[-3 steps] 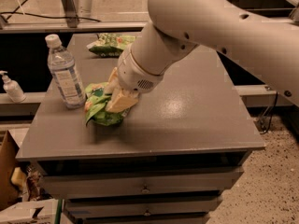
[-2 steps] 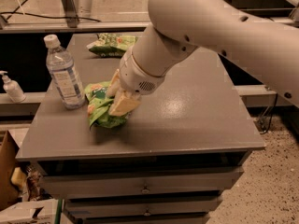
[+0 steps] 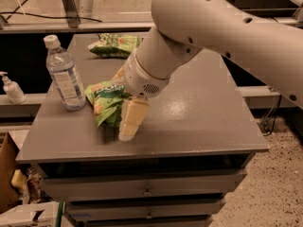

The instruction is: Move green rice chip bag near blue plastic bottle

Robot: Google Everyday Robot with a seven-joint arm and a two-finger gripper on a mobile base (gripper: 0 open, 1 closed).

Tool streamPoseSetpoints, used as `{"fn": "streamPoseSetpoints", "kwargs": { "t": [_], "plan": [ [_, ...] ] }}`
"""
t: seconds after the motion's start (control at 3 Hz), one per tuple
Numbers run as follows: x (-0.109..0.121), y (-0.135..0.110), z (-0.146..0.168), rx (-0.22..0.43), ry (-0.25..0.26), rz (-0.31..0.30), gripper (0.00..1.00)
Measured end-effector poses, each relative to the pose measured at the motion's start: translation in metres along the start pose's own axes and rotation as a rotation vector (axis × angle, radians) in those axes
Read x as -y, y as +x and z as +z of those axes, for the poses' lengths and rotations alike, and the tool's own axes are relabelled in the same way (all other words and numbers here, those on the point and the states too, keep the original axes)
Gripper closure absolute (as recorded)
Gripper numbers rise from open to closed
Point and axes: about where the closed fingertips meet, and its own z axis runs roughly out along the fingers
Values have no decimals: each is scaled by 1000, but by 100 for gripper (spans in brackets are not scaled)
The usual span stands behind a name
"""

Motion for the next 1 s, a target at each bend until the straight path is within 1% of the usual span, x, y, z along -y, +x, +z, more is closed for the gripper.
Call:
{"fn": "streamPoseSetpoints", "kwargs": {
  "t": [0.33,0.67,1.0],
  "plan": [
    [6,15,-12,3,12,50,0],
    [19,54,-38,0,61,142,0],
    [29,121,-71,-24,121,270,0]
  ]
}}
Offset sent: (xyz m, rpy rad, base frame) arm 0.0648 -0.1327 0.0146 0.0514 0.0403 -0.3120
